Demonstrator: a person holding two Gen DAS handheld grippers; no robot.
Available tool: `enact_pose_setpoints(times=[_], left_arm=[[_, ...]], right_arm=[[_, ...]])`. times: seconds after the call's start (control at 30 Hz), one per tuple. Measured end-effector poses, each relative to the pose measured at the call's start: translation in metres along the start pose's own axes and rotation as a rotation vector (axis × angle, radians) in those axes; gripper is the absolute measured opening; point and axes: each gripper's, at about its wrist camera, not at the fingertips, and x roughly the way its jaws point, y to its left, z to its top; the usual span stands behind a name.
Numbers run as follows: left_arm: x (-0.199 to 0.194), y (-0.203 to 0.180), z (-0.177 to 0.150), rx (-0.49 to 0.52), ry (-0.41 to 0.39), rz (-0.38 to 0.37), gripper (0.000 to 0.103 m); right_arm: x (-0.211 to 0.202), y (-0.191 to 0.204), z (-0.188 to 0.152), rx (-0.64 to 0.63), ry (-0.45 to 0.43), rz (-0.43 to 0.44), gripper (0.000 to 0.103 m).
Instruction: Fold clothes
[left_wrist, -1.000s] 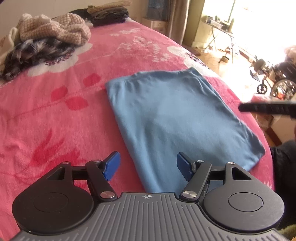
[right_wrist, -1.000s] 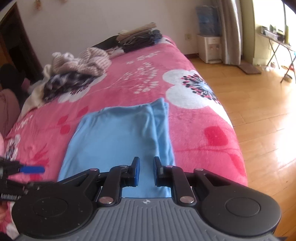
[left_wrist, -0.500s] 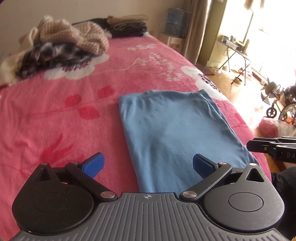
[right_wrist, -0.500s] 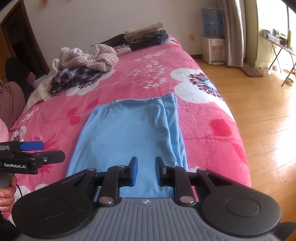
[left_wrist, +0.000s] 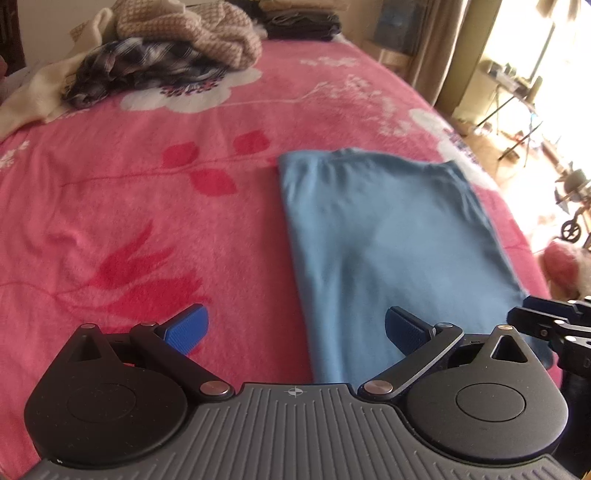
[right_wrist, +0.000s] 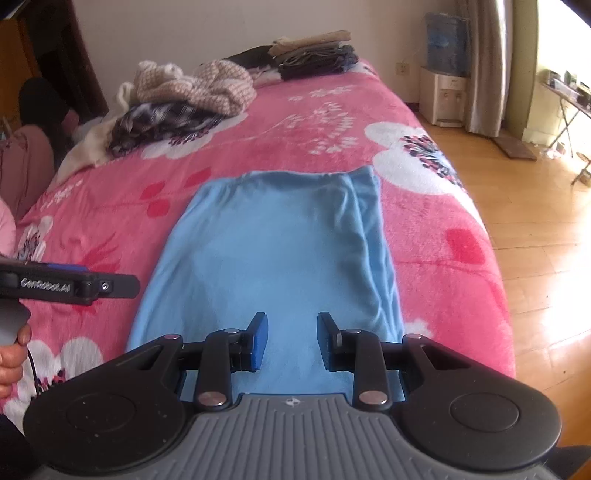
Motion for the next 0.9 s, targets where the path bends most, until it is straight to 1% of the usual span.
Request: enact_pose_setpoints(times=[0.13, 0.27, 0.4, 0.63, 0.9], left_arm=[[0.006, -0.004, -0.003, 0.019, 0.034, 0.039, 0.103], [0.010, -0.007, -0.006, 0.035, 0.053, 0.071, 0.103], [0.014, -0.009, -0.007, 0.048, 0.071, 0.085, 0.103], [0.021, -0.009, -0.010, 0.061, 0.103, 0.102, 0.103], [0.025, -0.010, -0.012, 0.073, 0.123, 0.122, 0.103]], right_arm=[[0.002, 0.012, -0.003, -0.074, -0.008, -0.013, 0.030], [0.005, 0.016, -0.004, -0.096, -0.003, 0.004, 0.030], [0.011, 0.014, -0.006, -0.095, 0.020, 0.010, 0.030], [0.019, 0.002, -0.010, -0.066, 0.056, -0.013, 0.030], [0.016, -0.016, -0.011, -0.043, 0.052, -0.051, 0.030]])
